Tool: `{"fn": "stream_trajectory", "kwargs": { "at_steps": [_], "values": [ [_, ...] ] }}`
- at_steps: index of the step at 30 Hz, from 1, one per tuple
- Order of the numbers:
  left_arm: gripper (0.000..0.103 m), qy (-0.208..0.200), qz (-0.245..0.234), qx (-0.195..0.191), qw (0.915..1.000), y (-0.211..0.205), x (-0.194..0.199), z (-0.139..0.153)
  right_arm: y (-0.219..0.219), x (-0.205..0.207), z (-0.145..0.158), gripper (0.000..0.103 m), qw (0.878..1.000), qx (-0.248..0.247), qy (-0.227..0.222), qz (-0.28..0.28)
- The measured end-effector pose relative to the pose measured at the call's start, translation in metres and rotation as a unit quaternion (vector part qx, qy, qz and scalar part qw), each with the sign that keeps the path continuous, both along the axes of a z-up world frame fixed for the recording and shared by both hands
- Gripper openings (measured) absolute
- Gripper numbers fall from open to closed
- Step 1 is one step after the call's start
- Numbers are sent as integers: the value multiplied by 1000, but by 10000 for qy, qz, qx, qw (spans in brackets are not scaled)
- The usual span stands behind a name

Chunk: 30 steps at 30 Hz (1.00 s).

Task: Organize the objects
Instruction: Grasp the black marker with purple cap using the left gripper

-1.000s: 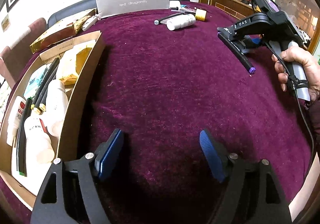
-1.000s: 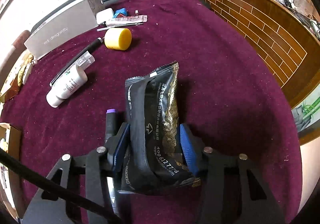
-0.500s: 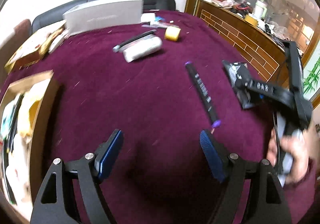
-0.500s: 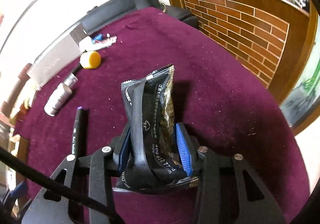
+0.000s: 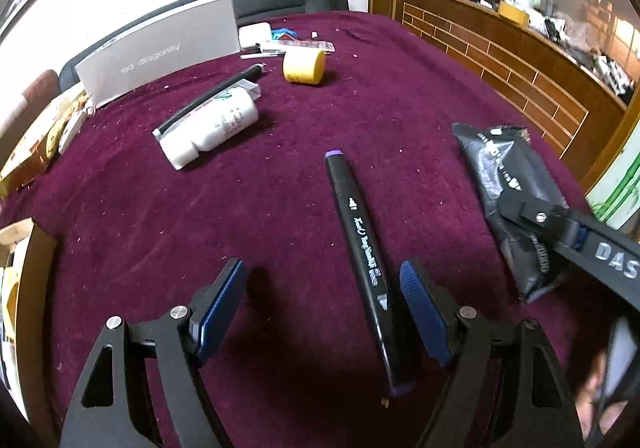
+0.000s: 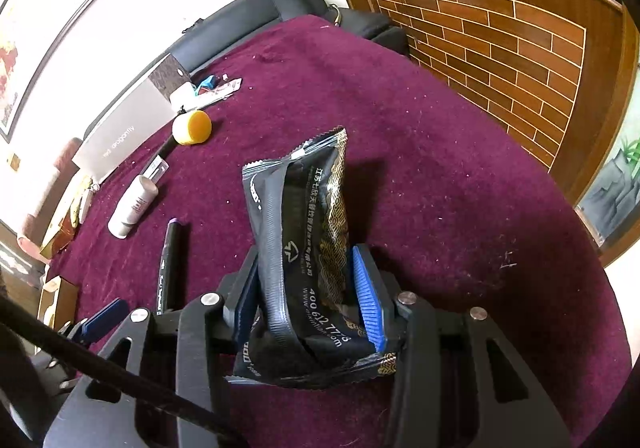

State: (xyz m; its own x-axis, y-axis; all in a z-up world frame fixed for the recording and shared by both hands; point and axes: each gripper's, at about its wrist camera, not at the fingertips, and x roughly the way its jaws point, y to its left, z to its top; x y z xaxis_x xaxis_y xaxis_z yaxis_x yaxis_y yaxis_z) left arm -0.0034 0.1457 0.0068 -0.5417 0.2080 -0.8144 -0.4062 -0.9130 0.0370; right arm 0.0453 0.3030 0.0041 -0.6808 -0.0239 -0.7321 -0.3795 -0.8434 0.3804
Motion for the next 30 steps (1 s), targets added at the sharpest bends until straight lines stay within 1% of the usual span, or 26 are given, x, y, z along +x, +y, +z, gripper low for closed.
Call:
{"fn": "stream_trajectory", "kwargs": {
  "at_steps": [4, 6, 8, 9, 10, 11, 12, 13, 17, 21, 23, 26, 27, 29, 30],
  "values": [
    [73, 111, 4, 23, 9999, 3, -1, -2, -3, -1, 0, 42, 10000, 79, -25, 5],
    [73, 204, -78, -30, 9998, 4, 0, -2, -4, -1, 0, 42, 9999, 101, -28, -1],
    [72, 202, -149, -27, 9997, 4, 0, -2, -4, -1, 0, 43, 9999, 109, -24, 1],
    [63, 131, -220, 68, 9996, 3, 0, -2, -5, -1, 0, 43, 9999, 119, -19, 1],
    [52, 111, -269, 125, 9995, 2, -1, -1, -5, -1, 0, 43, 9999, 133, -17, 2],
    [44, 129, -321, 111, 9993, 2, 0, 0, -5, -1, 0, 43, 9999, 152, -15, 3],
    [25, 118, -381, 117, 9991, 2, 2, 2, -6, -1, 0, 43, 9999, 168, -12, 2],
    [14, 92, -430, 100, 9990, 1, 3, 3, -6, -1, 0, 44, 9998, 182, -12, 6],
    [13, -102, -491, 207, 9985, -10, 5, 4, -8, -1, 0, 45, 9997, 256, -18, 21],
    [13, -395, -407, 453, 9974, -34, 11, 6, -8, -1, 0, 45, 9996, 287, -19, 24],
    [13, -462, -422, 511, 9967, -39, 13, 6, -9, -1, 0, 46, 9995, 302, -22, 32],
    [13, -382, -431, 447, 9973, -36, 12, 5, -11, -2, 0, 49, 9994, 349, -19, 60],
    [15, -329, -413, 414, 9977, -32, 12, 4, -12, -2, 0, 49, 9993, 368, -20, 64],
    [25, -214, -460, 364, 9980, -25, 12, 3, -13, -2, 0, 52, 9992, 402, -12, 75],
    [34, -147, -501, 347, 9980, -21, 13, 2, -13, -3, 0, 52, 9991, 410, -6, 81]
  ]
}}
